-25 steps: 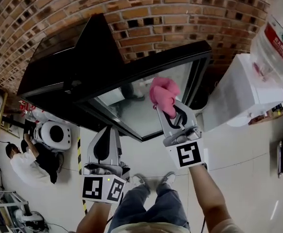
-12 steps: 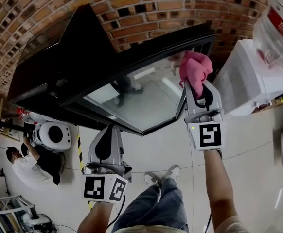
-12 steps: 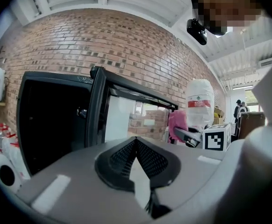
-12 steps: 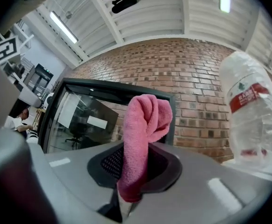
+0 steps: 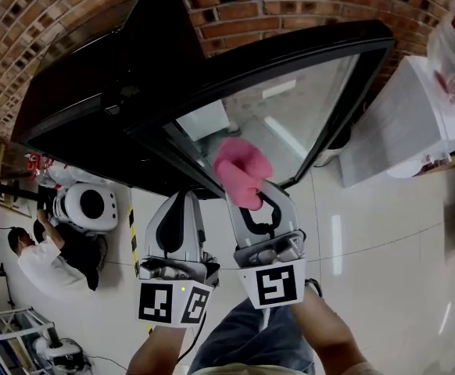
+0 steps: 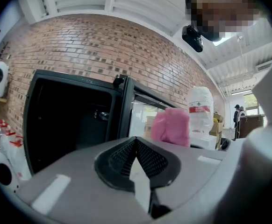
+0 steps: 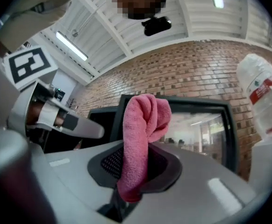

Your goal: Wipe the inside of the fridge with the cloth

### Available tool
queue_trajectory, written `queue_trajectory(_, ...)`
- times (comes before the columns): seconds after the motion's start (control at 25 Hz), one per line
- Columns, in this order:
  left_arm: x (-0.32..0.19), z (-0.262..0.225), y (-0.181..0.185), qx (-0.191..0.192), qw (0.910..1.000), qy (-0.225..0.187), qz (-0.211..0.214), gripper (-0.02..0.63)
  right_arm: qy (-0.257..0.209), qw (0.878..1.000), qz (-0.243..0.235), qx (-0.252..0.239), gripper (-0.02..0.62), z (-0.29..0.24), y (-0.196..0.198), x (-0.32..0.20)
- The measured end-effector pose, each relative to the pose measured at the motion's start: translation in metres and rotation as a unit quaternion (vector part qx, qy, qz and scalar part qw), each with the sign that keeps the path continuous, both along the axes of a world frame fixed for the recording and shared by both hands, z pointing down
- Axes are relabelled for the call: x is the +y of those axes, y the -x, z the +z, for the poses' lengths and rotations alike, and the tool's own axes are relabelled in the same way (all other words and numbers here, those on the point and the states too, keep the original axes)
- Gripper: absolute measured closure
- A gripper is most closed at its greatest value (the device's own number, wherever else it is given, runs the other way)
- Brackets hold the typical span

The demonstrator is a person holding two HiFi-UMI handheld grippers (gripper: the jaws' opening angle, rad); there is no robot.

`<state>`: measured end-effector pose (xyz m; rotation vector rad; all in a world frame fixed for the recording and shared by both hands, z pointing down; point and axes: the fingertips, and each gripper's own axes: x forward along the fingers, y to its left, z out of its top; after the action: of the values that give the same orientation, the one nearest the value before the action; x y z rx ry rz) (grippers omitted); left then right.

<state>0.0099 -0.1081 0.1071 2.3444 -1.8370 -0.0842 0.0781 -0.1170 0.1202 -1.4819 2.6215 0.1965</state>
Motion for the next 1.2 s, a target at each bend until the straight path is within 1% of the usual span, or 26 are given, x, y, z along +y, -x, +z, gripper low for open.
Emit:
queue_trajectory(0.12, 0.009, 0.01, 0.017, -0.001, 1.0, 0.007, -0.006, 0.591, 0.027, 0.997, -0.047, 0.049, 0.534, 0.04, 0.05, 0.01)
queue_trajectory(0.2, 0.014, 0.017, 0.022, -0.002, 0.9999, 0.012, -0.004, 0.591, 0.03, 0.996, -0.057, 0.062, 0.534, 0.055, 0.064, 0.011)
queue_trajectory(0.32, 0.021, 0.031, 0.022, -0.007, 0.9998, 0.021, -0.003, 0.591, 0.038, 0.996, -0.052, 0.062, 0.534, 0.07, 0.065, 0.009)
queue_trajectory(0.44, 0.02, 0.037, 0.022, -0.009, 0.9996, 0.023, -0.011, 0.591, 0.04, 0.996, -0.047, 0.067, 0.534, 0.08, 0.056, 0.003)
queue_trajectory(0.52, 0.016, 0.039, 0.017, -0.006, 0.9997, 0.02, -0.015, 0.591, 0.035, 0.996, -0.039, 0.076, 0.534, 0.083, 0.042, -0.005)
queue_trajectory(0.64, 0.011, 0.043, 0.003, -0.011, 0.9997, 0.016, -0.016, 0.591, 0.034, 0.996, -0.023, 0.083, 0.534, 0.088, 0.009, -0.016)
queue_trajectory(0.8, 0.007, 0.047, -0.021, -0.011, 0.9994, 0.02, -0.028, 0.591, 0.023, 0.996, 0.002, 0.082, 0.534, 0.092, -0.046, -0.035)
queue_trajectory(0.96, 0.007, 0.055, -0.048, -0.013, 0.9989, 0.029, -0.035, 0.591, 0.023, 0.996, 0.025, 0.085, 0.534, 0.103, -0.102, -0.06)
queue_trajectory(1.2, 0.005, 0.064, -0.073, -0.006, 0.9967, 0.043, -0.069, 0.591, 0.016, 0.995, 0.039, 0.094, 0.534, 0.106, -0.166, -0.092)
